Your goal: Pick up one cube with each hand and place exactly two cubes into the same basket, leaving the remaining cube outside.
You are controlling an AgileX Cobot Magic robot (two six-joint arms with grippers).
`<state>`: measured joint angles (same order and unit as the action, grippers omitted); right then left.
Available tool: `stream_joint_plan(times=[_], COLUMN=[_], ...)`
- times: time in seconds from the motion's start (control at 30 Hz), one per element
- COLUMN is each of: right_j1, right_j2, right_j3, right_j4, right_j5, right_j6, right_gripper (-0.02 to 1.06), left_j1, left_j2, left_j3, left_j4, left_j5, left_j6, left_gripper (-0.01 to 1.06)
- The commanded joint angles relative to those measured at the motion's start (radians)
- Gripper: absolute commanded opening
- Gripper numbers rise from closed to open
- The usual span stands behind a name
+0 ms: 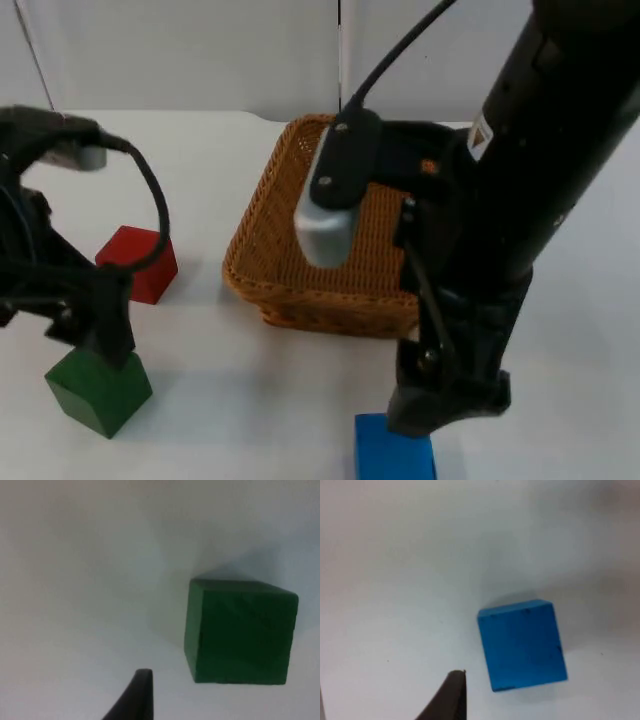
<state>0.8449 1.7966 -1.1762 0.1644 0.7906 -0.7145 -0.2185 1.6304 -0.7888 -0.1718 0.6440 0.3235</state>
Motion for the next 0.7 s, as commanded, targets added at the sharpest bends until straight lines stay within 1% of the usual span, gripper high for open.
stream_joint_plan(times=[0.0, 0.27, 0.37, 0.47, 0.67], right_j1=[0.026, 0.038, 0.038, 0.038, 0.038], right_j2=[0.038, 0.155, 0.207, 0.228, 0.249], right_j3=[0.004, 0.004, 0.004, 0.004, 0.004], right_j4=[-0.006, -0.006, -0.013, -0.015, -0.029], right_j5=[-0.007, -0.037, -0.056, -0.058, -0.074], right_j6=[-0.008, -0.008, -0.004, -0.004, -0.004], right_gripper=[1.05, 1.05, 1.05, 1.05, 1.05], left_j1=[-0.039, -0.049, -0.049, -0.049, -0.049], left_j2=[0.043, 0.11, 0.152, 0.166, 0.225], left_j3=[0.008, 0.008, 0.01, 0.01, 0.01], left_j4=[0.004, 0.024, 0.029, 0.033, 0.025], left_j5=[-0.055, -0.092, -0.127, -0.136, -0.197], left_j6=[-0.006, -0.006, -0.006, -0.006, -0.002], left_gripper=[1.05, 1.05, 1.05, 1.05, 1.05])
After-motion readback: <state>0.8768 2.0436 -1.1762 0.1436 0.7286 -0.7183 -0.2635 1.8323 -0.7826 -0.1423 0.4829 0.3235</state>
